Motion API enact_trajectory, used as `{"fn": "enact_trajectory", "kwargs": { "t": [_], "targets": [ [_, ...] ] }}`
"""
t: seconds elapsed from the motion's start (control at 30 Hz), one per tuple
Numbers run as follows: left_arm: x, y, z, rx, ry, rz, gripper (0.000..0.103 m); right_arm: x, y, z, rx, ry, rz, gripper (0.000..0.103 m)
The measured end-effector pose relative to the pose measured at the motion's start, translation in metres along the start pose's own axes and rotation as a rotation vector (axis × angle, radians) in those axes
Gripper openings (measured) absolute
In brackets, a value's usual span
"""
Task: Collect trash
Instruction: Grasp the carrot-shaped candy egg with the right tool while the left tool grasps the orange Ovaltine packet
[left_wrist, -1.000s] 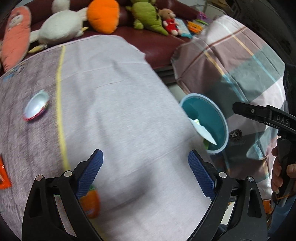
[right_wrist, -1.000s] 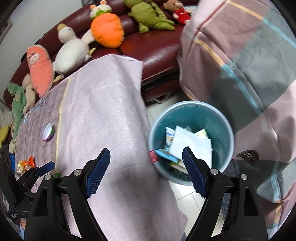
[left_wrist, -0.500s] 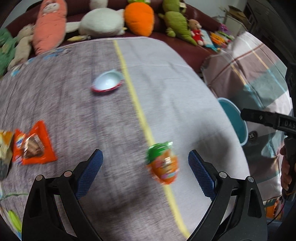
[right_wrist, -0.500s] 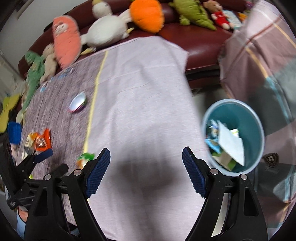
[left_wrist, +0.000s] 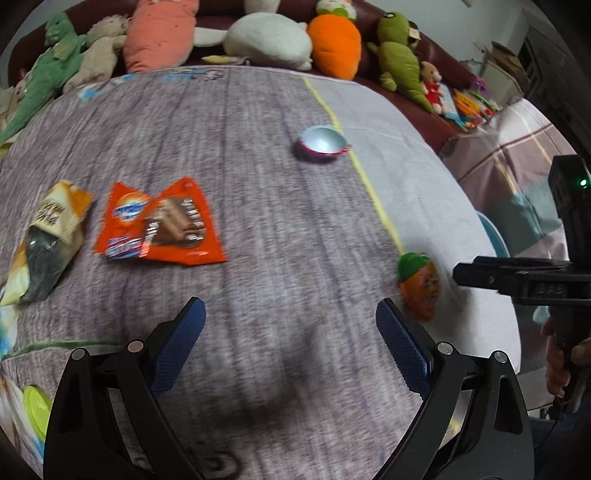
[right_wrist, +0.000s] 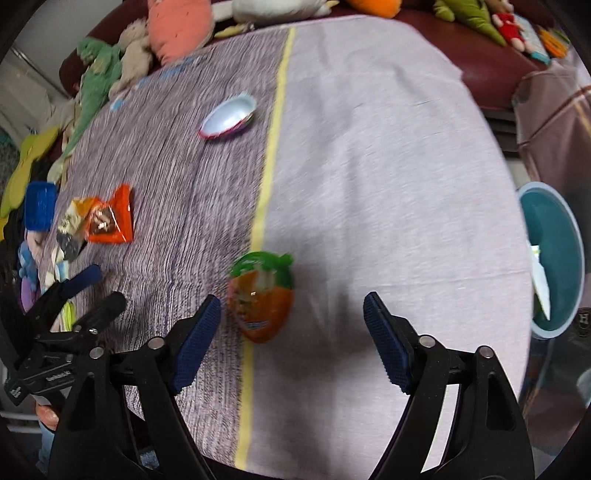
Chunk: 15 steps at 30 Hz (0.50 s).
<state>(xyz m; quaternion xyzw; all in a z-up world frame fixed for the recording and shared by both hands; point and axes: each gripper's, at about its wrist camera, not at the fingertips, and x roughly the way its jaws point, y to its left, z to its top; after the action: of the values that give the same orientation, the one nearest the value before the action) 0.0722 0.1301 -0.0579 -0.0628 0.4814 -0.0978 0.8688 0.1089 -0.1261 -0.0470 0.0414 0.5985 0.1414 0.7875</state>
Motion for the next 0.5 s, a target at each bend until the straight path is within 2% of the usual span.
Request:
{"fn": "enact_trajectory", "kwargs": {
  "t": [0.03, 0.27, 0.37, 0.4, 0.5],
  "targets": [
    [-0.001, 0.004, -0.001, -0.005, -0.002, 0.005, 0.094, 0.005, 0.004, -0.001, -0.004, 0.009, 0.001, 0.066],
    [-0.010, 0.039, -0.003, -0.058, -0.017, 0.041, 0.094, 0.028, 0.024, 0.000, -0.029, 0.039, -0.013, 0.061],
    [-0.013, 0.054, -0.001, -0.086, -0.027, 0.053, 0.094, 0.036, 0.028, -0.001, -0.039, 0.045, -0.023, 0.054],
    [-0.014, 0.059, 0.000, -0.095, -0.031, 0.061, 0.094, 0.039, 0.029, -0.001, -0.044, 0.047, -0.025, 0.043],
    [-0.016, 0.069, 0.003, -0.109, -0.039, 0.075, 0.094, 0.041, 0.034, -0.004, -0.078, 0.041, -0.041, 0.040]
  ]
}}
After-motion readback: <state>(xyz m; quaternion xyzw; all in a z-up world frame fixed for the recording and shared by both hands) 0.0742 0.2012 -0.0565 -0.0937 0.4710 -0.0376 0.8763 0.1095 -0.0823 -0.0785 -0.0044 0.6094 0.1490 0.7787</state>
